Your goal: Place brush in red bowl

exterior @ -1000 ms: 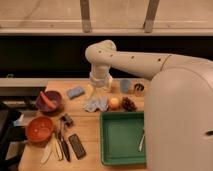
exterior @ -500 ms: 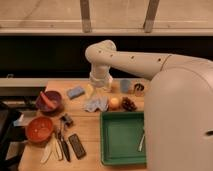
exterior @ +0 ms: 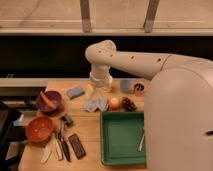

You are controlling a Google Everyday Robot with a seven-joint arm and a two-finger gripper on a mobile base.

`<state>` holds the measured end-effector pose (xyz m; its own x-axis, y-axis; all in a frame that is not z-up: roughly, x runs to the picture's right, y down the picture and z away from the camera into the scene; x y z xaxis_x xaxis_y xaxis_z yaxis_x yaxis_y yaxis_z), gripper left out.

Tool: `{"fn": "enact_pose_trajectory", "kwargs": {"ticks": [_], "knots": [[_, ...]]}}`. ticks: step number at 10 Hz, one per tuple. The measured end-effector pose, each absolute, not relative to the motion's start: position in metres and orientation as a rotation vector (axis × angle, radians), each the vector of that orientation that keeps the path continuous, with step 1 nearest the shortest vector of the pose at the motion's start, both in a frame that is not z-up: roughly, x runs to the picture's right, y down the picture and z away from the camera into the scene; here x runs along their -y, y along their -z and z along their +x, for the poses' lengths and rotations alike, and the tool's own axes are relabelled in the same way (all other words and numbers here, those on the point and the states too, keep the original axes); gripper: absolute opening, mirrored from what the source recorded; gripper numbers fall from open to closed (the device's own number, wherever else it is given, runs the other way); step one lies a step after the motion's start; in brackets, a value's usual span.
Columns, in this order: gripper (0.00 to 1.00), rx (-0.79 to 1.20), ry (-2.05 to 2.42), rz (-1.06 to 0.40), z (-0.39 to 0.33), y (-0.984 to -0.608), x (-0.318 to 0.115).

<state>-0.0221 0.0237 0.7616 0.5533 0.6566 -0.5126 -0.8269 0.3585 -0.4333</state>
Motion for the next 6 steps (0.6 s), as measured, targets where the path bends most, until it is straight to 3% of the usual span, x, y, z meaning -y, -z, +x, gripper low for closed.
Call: {"fn": "enact_pose_trajectory", "kwargs": {"ticks": [6], "knots": [[0.80,-0.268,-0.971,-0.664,-0.033,-0.773,-0.032]]}}
